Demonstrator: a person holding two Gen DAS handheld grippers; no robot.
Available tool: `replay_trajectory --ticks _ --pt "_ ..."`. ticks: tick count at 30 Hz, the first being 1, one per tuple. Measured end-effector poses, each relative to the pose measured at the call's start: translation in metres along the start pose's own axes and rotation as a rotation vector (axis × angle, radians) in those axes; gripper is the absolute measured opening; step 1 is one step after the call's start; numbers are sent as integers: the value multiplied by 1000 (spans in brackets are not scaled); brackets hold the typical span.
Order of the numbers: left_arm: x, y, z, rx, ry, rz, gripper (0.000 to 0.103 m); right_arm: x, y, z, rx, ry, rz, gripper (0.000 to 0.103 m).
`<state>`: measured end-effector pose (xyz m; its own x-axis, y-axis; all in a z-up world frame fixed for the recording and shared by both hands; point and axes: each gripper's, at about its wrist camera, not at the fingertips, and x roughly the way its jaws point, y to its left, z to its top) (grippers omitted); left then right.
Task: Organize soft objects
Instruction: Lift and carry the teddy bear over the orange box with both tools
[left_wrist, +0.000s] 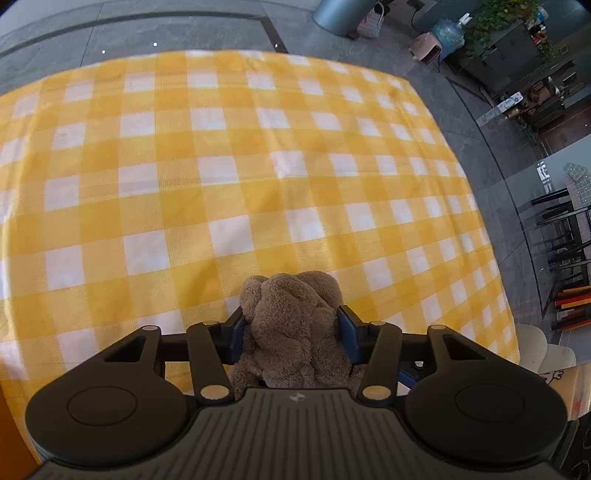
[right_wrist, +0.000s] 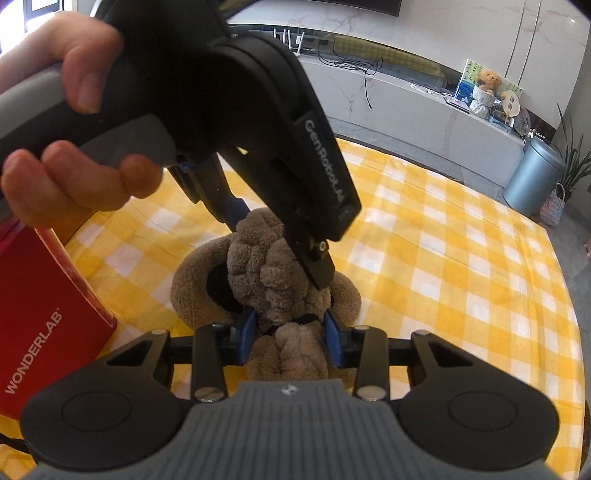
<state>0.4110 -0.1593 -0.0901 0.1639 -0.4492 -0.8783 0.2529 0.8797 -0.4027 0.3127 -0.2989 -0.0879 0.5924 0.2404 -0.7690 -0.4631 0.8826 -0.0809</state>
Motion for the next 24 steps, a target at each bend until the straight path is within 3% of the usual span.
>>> replay_trajectory --ticks 6,10,14,19,24 --pt "-57 -22 -17 89 -162 57 57 -26 13 12 -21 -77 -27 37" --pt "-123 -31 -42 124 -336 80 57 -67 34 28 -66 -206 -53 37" --pt "-193 -25 -77 89 -485 118 57 -108 64 44 -126 -334 -25 37" --pt "-270 2 -140 3 -650 209 57 -150 131 62 -254 -479 59 37" --pt "-303 39 -190 -97 -708 291 57 -161 211 69 -377 -544 148 38"
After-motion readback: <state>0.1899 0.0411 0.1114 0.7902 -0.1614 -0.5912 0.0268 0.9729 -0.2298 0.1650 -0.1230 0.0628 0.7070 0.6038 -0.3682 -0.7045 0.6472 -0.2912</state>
